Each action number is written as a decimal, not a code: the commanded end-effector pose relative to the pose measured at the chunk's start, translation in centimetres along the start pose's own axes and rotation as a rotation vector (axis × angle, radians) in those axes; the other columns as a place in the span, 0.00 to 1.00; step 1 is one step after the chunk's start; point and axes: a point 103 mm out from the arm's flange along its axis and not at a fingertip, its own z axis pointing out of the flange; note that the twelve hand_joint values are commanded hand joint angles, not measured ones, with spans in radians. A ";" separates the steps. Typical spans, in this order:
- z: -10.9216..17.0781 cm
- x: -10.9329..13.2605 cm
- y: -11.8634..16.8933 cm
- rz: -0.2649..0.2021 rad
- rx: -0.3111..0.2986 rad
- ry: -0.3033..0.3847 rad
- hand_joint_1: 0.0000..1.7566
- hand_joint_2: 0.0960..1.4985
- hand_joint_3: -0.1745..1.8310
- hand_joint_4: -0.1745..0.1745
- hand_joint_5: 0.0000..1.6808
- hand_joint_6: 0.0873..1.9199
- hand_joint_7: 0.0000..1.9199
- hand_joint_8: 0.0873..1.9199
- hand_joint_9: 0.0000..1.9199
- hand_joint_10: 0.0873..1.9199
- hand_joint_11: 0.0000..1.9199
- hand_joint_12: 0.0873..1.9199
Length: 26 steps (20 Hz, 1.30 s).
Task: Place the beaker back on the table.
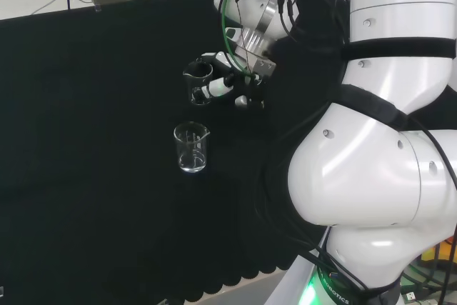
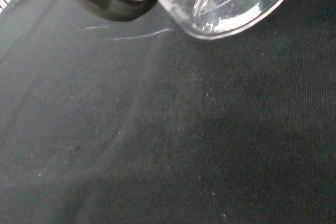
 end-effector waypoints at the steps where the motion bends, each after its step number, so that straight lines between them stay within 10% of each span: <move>1: -0.9 0.5 -0.4 -0.012 0.023 -0.013 0.57 0.57 0.00 0.35 0.20 0.24 0.19 0.35 0.31 0.27 0.17 0.68; 8: -1.8 0.6 -0.5 0.025 0.095 -0.037 0.52 0.55 0.00 0.34 0.20 0.17 0.14 0.35 0.24 0.31 0.12 0.70; 26: -15.6 8.5 -10.6 0.078 -0.055 -0.180 0.44 0.55 0.00 0.32 0.18 0.00 0.06 0.36 0.16 0.37 0.05 0.76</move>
